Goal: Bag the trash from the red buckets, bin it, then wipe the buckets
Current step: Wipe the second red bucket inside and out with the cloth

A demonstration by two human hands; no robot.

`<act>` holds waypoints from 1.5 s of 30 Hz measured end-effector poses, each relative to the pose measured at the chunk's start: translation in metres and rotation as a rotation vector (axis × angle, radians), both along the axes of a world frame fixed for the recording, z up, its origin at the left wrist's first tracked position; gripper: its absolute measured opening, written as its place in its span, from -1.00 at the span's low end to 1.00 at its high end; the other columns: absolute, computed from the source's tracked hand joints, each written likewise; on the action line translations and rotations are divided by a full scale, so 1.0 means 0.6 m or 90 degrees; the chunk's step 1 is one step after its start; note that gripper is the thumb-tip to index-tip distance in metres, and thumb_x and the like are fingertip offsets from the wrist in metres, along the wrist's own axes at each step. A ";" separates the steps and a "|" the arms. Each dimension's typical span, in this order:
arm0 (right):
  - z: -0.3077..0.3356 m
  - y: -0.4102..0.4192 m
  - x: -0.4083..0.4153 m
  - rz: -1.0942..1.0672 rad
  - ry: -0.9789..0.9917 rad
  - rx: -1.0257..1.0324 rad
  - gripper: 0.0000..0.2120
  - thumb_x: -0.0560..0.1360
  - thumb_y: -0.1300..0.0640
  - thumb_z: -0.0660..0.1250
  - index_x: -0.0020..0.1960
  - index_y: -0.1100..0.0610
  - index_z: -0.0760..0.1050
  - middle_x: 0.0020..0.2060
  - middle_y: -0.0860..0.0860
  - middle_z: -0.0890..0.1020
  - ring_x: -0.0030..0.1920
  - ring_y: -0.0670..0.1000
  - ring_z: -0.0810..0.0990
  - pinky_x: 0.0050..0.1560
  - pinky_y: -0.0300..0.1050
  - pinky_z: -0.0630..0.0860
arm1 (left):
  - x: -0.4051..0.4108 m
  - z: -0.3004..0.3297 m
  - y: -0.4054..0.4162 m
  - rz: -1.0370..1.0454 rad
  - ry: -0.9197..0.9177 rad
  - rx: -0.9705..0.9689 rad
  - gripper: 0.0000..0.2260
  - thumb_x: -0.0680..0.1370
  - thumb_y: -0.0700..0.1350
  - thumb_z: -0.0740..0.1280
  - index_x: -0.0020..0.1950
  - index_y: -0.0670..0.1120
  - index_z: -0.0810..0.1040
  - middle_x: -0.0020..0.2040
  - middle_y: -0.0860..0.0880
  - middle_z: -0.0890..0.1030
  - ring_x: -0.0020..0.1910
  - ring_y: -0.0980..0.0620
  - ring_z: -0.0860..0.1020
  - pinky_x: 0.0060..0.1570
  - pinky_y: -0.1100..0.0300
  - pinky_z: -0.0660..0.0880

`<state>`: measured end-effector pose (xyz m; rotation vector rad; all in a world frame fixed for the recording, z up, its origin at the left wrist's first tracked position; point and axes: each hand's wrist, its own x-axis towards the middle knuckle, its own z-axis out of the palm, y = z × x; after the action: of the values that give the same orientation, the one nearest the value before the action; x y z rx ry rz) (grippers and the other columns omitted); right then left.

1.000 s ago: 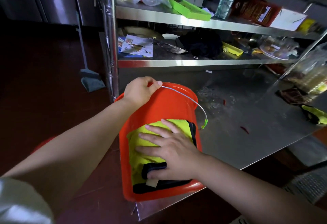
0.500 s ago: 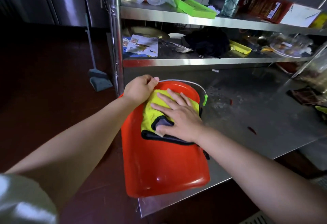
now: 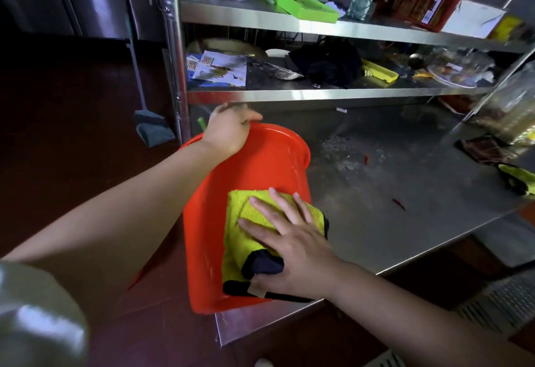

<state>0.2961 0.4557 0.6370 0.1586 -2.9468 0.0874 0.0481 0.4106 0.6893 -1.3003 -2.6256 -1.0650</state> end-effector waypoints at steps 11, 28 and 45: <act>0.047 0.058 -0.175 -0.053 -0.015 -0.004 -0.23 0.30 -0.47 0.10 0.46 -0.25 0.11 0.52 -0.15 0.06 0.52 -0.02 -0.11 0.46 0.22 -0.06 | -0.032 0.006 -0.043 0.027 -0.349 0.063 -0.76 0.59 0.02 0.18 0.11 0.05 0.61 0.32 -0.04 0.51 0.36 -0.03 0.40 0.43 0.02 0.21; -0.010 -0.026 -0.014 0.117 0.013 0.031 -0.14 0.28 -0.51 0.20 0.49 -0.21 0.12 0.53 -0.06 0.07 0.53 0.19 -0.10 0.41 0.38 -0.09 | -0.030 -0.026 -0.106 0.160 -0.292 0.023 -0.51 0.49 0.31 0.22 0.31 0.07 0.49 0.36 -0.03 0.48 0.39 -0.06 0.36 0.46 -0.07 0.10; 0.061 0.052 -0.232 -0.019 0.049 -0.051 -0.37 0.39 -0.32 0.14 0.44 -0.32 0.10 0.47 -0.27 0.16 0.39 0.02 0.18 0.28 0.19 0.22 | -0.053 -0.054 -0.173 0.097 -0.426 0.143 -0.58 0.43 0.27 0.32 0.08 -0.01 0.62 0.12 -0.06 0.63 0.14 -0.02 0.57 0.27 0.01 0.44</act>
<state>0.1571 0.4867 0.6735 0.1037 -2.8619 0.1912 0.0163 0.3067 0.6571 -0.7716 -2.8253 -1.9709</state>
